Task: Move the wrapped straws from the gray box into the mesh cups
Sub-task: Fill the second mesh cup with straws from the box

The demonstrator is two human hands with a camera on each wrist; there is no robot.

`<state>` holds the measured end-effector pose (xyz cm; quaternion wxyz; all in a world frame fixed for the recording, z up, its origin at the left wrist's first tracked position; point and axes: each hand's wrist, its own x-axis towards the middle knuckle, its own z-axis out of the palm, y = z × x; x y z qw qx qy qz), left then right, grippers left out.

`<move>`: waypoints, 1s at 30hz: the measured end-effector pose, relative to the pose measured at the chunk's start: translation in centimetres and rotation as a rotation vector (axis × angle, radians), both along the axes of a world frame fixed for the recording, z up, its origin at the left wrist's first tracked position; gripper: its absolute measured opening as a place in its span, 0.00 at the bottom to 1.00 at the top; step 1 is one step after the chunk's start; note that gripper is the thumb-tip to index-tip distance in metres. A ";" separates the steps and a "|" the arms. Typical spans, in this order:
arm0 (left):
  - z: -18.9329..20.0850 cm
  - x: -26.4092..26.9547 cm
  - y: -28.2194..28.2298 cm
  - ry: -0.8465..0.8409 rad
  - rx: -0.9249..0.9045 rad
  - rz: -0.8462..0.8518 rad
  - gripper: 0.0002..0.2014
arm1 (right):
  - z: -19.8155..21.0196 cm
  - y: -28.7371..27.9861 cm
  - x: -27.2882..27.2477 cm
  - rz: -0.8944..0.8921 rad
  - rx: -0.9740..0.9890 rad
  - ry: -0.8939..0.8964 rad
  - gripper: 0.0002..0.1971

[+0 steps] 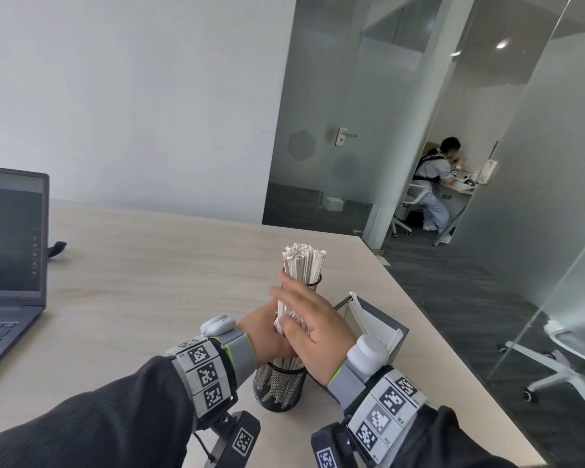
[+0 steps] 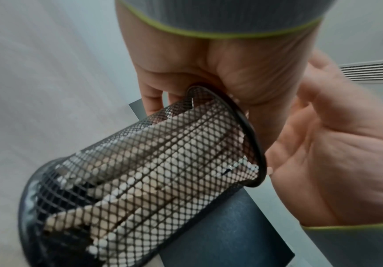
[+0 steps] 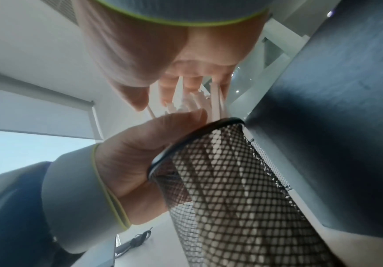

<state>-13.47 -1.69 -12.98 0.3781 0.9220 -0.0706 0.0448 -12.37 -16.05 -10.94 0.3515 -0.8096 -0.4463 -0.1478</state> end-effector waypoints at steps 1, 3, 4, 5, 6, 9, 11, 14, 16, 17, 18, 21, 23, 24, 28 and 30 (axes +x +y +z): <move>0.0 0.0 0.0 0.005 -0.012 -0.003 0.13 | -0.2 0.0 0.2 -0.008 -0.005 -0.039 0.19; -0.1 0.1 -0.1 0.007 -0.095 -0.015 0.13 | -0.7 -0.1 0.6 -0.036 0.027 -0.060 0.19; -0.2 0.1 -0.1 0.017 -0.145 -0.018 0.13 | -0.8 -0.2 0.7 -0.059 0.041 -0.056 0.19; -0.3 0.2 0.0 0.017 -0.181 -0.017 0.14 | -0.9 -0.3 0.7 -0.085 0.048 -0.054 0.19; -0.7 0.4 0.1 0.011 -0.229 -0.017 0.17 | -1.0 -0.3 0.8 -0.106 0.042 -0.050 0.20; -1.4 0.5 0.4 -0.011 -0.334 -0.041 0.25 | -1.1 -0.7 0.8 -0.116 -0.049 -0.001 0.22; -1.3 0.1 0.5 -0.010 -0.395 -0.044 0.27 | -0.9 -1.3 0.8 -0.109 -0.075 0.060 0.27; -0.8 -0.4 0.5 0.012 -0.468 -0.069 0.31 | -0.5 -2.0 0.8 -0.121 -0.116 0.117 0.31; -0.7 -0.5 0.5 0.025 -0.447 -0.075 0.32 | -0.5 -2.2 0.8 -0.123 -0.214 0.059 0.30; -0.6 -0.5 0.6 0.028 -0.430 -0.070 0.33 | -0.6 -2.3 0.8 -0.127 -0.232 0.048 0.30; -0.7 -0.5 0.6 0.037 -0.420 -0.064 0.35 | -0.7 -2.4 0.7 -0.127 -0.212 0.049 0.30; -1.0 -0.3 0.7 0.027 -0.373 -0.030 0.41 | -0.2 -2.5 0.2 -0.067 -0.154 0.047 0.33; -1.1 -0.1 0.9 0.023 -0.329 -0.014 0.43 | 0.1 -2.2 -0.1 -0.019 -0.252 0.000 0.30; -1.1 0.0 0.9 0.030 -0.327 -0.019 0.44 | 0.2 -2.1 -0.2 -0.011 -0.296 -0.023 0.29; -1.0 -0.4 0.7 0.026 -0.353 0.000 0.42 | 0.4 -2.3 0.0 -0.065 -0.181 0.014 0.28; -1.0 -0.6 0.8 0.048 -0.424 -0.015 0.38 | 0.3 -3.1 0.9 -0.142 -0.050 -0.005 0.23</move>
